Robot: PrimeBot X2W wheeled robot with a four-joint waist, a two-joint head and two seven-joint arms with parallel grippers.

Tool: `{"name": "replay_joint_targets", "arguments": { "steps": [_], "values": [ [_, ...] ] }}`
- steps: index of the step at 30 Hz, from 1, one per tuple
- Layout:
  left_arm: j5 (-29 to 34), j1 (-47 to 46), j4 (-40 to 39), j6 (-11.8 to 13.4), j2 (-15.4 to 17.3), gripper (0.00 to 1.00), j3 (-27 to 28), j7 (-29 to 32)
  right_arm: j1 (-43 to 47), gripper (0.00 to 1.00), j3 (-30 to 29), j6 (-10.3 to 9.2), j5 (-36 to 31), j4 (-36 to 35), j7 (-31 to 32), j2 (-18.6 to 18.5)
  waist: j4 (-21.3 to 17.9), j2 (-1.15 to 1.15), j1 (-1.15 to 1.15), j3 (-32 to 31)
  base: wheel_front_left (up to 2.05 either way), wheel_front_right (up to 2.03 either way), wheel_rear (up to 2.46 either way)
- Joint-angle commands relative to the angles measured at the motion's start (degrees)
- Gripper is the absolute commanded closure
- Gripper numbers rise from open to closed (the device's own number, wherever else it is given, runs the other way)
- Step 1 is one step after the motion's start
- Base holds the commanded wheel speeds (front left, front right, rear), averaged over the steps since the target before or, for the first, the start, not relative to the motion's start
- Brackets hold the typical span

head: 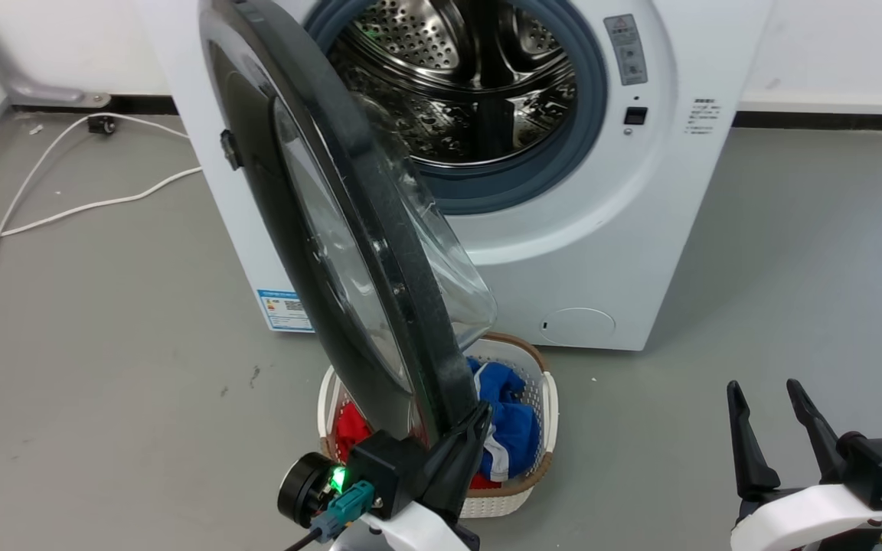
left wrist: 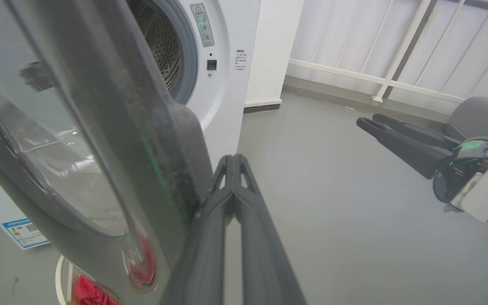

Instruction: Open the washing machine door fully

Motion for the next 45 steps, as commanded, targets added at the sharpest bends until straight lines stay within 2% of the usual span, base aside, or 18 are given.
{"name": "replay_joint_targets", "arguments": {
  "steps": [1,12,22,29,36,45],
  "values": [
    [-0.17,0.43,0.42,1.27,1.44,1.0,1.74,0.17,0.46,0.0,-0.08,-0.02,0.05,-0.13,-0.14,0.2,0.8,0.0,0.0,-0.09,0.0,0.0,0.0],
    [-0.59,2.66,-0.32,2.74,2.87,1.0,2.42,-0.01,0.63,0.0,-0.74,-0.02,-0.3,-0.02,0.1,0.19,5.21,0.0,0.0,-0.72,0.0,0.0,0.0],
    [-1.04,4.74,-2.38,4.94,3.54,1.0,3.91,-0.74,0.51,0.0,-1.5,-0.02,-0.26,-0.22,-0.2,0.17,12.63,0.0,0.0,-0.67,0.0,0.0,0.0],
    [-2.81,6.3,-1.77,7.07,4.31,1.0,7.33,-1.94,-0.44,0.0,-1.5,-0.02,-0.31,-0.04,-0.28,0.17,17.1,0.0,0.0,-0.49,0.0,0.0,0.0],
    [-6.85,5.94,0.43,7.07,6.41,1.0,13.97,-4.77,-1.37,0.0,-1.23,-0.02,-0.37,0.53,-0.17,0.17,18.23,0.0,0.0,0.36,0.0,0.0,0.0],
    [-10.37,1.67,7.05,6.0,10.95,1.0,22.64,-8.9,-1.78,0.0,-1.31,-0.02,-0.04,1.54,-0.62,0.16,15.85,0.0,0.0,1.83,0.0,0.0,0.0]
  ]
}}
